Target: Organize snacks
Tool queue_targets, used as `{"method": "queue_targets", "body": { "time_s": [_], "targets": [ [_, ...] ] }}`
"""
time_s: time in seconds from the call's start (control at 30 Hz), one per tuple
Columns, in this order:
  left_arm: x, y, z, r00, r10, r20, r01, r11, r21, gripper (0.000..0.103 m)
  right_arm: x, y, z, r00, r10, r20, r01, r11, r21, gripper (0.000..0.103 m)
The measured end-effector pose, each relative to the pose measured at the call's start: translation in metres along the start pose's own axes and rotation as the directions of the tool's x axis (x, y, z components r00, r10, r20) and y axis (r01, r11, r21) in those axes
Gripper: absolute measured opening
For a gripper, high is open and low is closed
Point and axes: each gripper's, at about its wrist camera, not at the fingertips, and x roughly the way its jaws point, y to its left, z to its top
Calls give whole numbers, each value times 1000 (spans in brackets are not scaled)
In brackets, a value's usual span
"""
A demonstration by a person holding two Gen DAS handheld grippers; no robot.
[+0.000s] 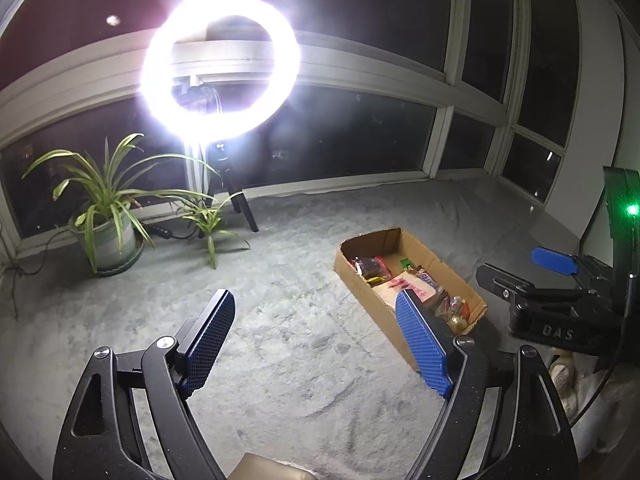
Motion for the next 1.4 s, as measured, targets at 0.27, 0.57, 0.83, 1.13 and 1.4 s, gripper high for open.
{"method": "queue_targets", "body": {
  "time_s": [0.27,0.57,0.83,1.13,1.4],
  "targets": [
    [-1,3,0,1000,7,-4,-7,1000,-10,83,3,6,2,1000,14,-7,-14,1000,-7,103],
    [0,4,0,1000,16,-9,-16,1000,-21,83,3,9,2,1000,14,-11,-14,1000,-7,103],
    [1,5,0,999,33,-16,-33,999,-26,83,7,12,1,1000,27,-14,-27,1000,-10,103],
    [0,6,-1,999,33,-21,-34,999,-42,83,7,12,-6,999,35,-26,-36,999,-15,103],
    [0,12,-9,998,60,-23,-61,997,-52,83,12,16,-9,998,47,-46,-48,998,-30,103]
  ]
}}
